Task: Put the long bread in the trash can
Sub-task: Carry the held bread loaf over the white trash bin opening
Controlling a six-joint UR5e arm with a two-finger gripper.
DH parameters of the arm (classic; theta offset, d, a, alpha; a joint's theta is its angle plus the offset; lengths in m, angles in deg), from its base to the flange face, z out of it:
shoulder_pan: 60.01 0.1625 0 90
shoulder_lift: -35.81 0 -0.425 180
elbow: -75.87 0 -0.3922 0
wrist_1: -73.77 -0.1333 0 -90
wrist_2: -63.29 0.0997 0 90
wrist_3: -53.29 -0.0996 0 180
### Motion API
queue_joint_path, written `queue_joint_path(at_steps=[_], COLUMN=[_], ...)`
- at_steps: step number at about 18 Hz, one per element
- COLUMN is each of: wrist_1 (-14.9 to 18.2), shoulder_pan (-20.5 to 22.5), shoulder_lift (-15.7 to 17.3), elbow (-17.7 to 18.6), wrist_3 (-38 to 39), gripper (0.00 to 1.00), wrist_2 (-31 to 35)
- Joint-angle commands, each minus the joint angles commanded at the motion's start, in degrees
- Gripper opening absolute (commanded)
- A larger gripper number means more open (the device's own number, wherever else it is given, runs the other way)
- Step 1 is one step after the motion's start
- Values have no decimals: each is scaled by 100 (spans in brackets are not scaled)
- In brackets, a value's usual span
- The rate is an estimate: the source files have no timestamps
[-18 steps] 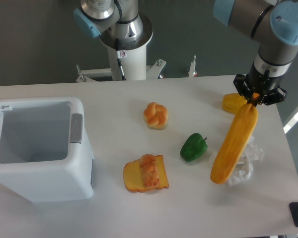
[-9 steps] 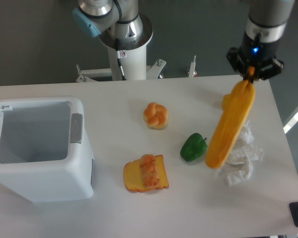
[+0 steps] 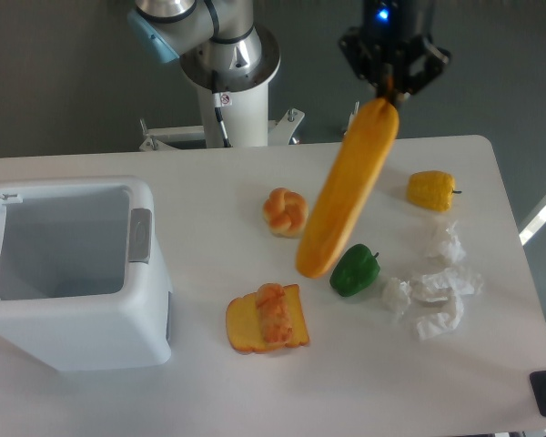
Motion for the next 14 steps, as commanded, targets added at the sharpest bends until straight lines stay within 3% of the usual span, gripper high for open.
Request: queue_joint_path(at_steps=[7,14], wrist_1=[71,194], shoulder_pan=[-598,-1494], shoulder_lift=[668,652], elbow=[219,378], wrist_3=[194,185], gripper=[1,1], wrist_2=[17,175])
